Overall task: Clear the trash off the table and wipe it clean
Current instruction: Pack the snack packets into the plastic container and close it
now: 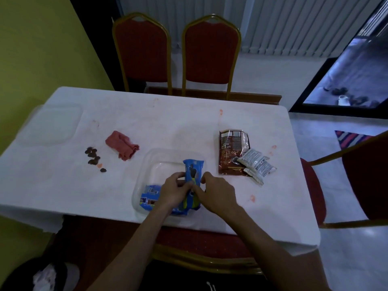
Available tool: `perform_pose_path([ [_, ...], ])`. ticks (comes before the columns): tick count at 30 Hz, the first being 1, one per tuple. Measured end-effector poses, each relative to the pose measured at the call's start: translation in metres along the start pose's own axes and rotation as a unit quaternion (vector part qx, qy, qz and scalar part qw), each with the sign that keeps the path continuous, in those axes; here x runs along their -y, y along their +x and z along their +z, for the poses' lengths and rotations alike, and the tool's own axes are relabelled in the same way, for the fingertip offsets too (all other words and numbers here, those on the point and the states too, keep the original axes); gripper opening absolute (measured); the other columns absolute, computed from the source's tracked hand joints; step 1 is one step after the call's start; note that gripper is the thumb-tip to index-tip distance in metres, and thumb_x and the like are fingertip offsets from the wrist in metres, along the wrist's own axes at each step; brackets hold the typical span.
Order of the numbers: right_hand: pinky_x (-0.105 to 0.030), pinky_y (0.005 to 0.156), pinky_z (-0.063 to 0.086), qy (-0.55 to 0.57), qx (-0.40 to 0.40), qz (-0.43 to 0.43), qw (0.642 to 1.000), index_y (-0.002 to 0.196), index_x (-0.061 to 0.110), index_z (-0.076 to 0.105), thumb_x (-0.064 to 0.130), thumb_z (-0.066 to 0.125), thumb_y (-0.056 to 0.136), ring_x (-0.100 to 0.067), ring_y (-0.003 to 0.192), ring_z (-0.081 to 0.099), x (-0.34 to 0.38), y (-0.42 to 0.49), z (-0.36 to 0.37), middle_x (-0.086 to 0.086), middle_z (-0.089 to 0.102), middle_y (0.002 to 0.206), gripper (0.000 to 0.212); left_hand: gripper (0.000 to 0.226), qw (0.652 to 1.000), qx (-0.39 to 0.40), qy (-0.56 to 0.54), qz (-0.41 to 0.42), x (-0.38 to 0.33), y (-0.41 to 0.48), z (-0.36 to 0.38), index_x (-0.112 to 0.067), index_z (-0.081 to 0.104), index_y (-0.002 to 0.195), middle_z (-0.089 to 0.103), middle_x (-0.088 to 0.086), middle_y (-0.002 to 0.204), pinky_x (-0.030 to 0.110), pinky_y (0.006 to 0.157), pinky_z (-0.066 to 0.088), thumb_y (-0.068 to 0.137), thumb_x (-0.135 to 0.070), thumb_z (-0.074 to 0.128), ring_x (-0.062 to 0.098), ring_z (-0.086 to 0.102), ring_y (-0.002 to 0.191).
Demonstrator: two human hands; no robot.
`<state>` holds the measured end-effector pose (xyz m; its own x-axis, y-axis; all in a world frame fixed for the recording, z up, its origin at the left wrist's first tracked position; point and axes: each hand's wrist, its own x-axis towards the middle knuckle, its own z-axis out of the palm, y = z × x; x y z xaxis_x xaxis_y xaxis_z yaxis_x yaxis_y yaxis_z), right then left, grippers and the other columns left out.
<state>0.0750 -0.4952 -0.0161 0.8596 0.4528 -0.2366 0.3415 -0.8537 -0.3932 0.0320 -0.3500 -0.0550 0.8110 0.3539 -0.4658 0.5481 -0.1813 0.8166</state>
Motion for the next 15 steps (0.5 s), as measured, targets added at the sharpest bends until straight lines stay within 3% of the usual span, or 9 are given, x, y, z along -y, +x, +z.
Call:
perform_pose_path([
  [3, -0.029, 0.055, 0.032, 0.017, 0.002, -0.005, 1.0, 0.117, 0.022, 0.049, 0.049, 0.051, 0.098, -0.019, 0.077, 0.057, -0.011, 0.0, 0.01, 0.003, 0.059, 0.083, 0.032, 0.03, 0.973, -0.056, 0.215, 0.054, 0.017, 0.004, 0.01, -0.016, 0.065, 0.123, 0.071, 0.005, 0.115, 0.033, 0.085, 0.054, 0.094, -0.017, 0.058, 0.021, 0.066, 0.101],
  [5, -0.026, 0.05, 0.028, 0.033, 0.002, -0.01, 0.999, 0.116, 0.026, 0.048, 0.045, 0.053, 0.097, -0.017, 0.072, 0.054, -0.016, 0.002, 0.015, 0.007, 0.053, 0.074, 0.027, 0.028, 0.951, -0.085, 0.287, 0.076, 0.021, 0.003, 0.014, -0.018, 0.067, 0.118, 0.072, 0.009, 0.107, 0.038, 0.082, 0.053, 0.095, -0.017, 0.051, 0.025, 0.063, 0.101],
  [10, -0.026, 0.053, 0.033, 0.068, 0.013, -0.002, 0.998, 0.111, 0.029, 0.053, 0.038, 0.058, 0.094, -0.017, 0.073, 0.057, -0.02, 0.012, 0.017, 0.003, 0.064, 0.078, 0.02, 0.025, 0.921, -0.094, 0.369, 0.082, 0.018, 0.01, 0.012, -0.02, 0.06, 0.073, 0.068, 0.005, 0.085, 0.039, 0.076, 0.049, 0.093, -0.028, 0.048, 0.028, 0.058, 0.088],
  [15, -0.029, 0.064, 0.047, 0.086, 0.009, 0.005, 0.996, 0.101, 0.034, 0.057, 0.039, 0.056, 0.094, -0.017, 0.073, 0.063, -0.028, 0.021, 0.014, 0.003, 0.068, 0.076, 0.008, 0.043, 0.919, -0.082, 0.376, 0.081, 0.02, 0.01, 0.015, -0.021, 0.061, 0.073, 0.064, -0.001, 0.073, 0.038, 0.066, 0.05, 0.086, -0.061, 0.053, 0.02, 0.058, 0.075],
])
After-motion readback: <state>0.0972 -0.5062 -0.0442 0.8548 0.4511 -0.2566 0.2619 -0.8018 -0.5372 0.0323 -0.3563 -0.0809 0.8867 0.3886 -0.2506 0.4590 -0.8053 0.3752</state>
